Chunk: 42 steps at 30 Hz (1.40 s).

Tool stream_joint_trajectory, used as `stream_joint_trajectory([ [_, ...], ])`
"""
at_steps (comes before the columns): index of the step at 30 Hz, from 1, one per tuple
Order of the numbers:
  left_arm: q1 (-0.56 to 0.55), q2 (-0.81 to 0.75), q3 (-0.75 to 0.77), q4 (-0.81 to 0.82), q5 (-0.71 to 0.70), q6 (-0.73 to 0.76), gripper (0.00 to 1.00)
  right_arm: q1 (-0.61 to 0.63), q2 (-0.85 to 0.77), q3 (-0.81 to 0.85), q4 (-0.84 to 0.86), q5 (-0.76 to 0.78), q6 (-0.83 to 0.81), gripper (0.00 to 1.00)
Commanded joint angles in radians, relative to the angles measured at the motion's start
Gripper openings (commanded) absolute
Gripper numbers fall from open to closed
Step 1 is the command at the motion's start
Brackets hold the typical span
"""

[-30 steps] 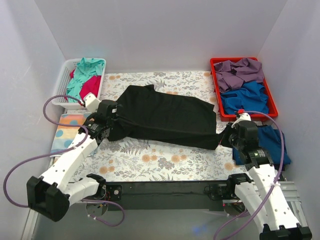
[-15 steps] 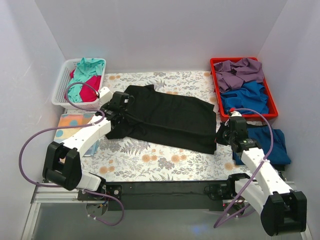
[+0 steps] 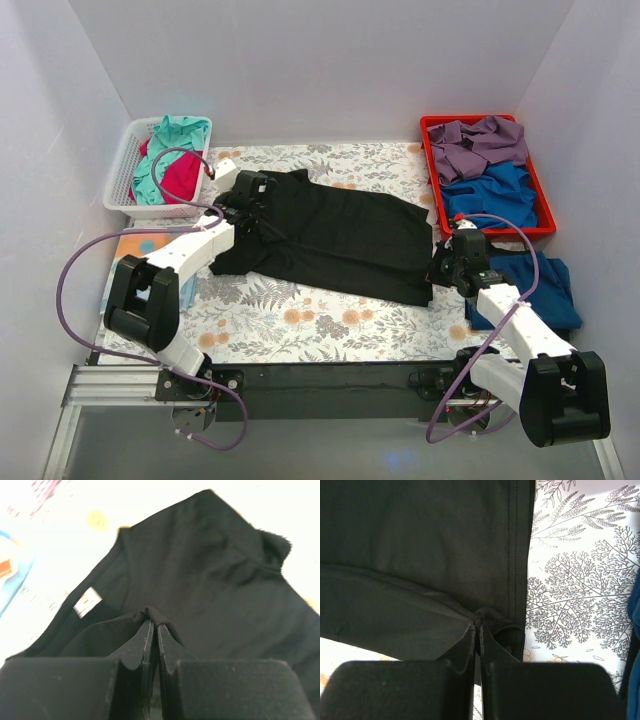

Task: Fold and stack the t-shirts
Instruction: Fold the flattened tshirt in 1/3 of the way

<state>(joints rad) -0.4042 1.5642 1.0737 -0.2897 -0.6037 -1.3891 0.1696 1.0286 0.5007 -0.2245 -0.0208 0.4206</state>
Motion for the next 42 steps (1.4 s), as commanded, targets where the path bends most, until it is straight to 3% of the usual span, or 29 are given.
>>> stream_joint_trajectory([
  [1,-0.001,0.042,0.074,0.083,0.019,0.093,0.00,-0.004,0.004,-0.001,0.053,0.018,0.003,0.01],
  [6,-0.001,0.098,0.095,0.109,0.056,0.143,0.00,-0.005,0.005,-0.008,0.057,0.018,0.000,0.01],
  [8,-0.001,0.125,0.106,0.107,0.058,0.157,0.15,-0.004,0.007,-0.007,0.056,0.016,-0.002,0.01],
  [9,-0.001,0.129,0.107,0.109,0.044,0.163,0.30,-0.004,0.007,-0.005,0.056,0.016,-0.003,0.01],
  [11,0.001,0.125,0.111,0.106,0.024,0.173,0.45,-0.005,0.004,-0.002,0.054,0.016,-0.003,0.12],
  [12,-0.001,0.117,0.106,0.104,0.013,0.174,0.57,-0.004,-0.005,-0.001,0.051,0.045,-0.003,0.18],
  [15,0.001,0.044,0.066,0.104,-0.008,0.167,0.65,-0.004,-0.045,0.007,0.047,0.076,-0.003,0.35],
  [19,-0.001,-0.045,-0.003,0.038,0.013,0.101,0.67,-0.004,-0.081,0.030,0.028,0.064,-0.013,0.40],
  [28,-0.001,-0.139,-0.268,-0.048,0.107,-0.091,0.63,0.060,-0.090,-0.047,0.028,-0.099,0.020,0.38],
  [42,0.028,-0.098,-0.350,-0.154,0.002,-0.209,0.56,0.114,0.017,-0.185,0.126,-0.102,0.053,0.33],
])
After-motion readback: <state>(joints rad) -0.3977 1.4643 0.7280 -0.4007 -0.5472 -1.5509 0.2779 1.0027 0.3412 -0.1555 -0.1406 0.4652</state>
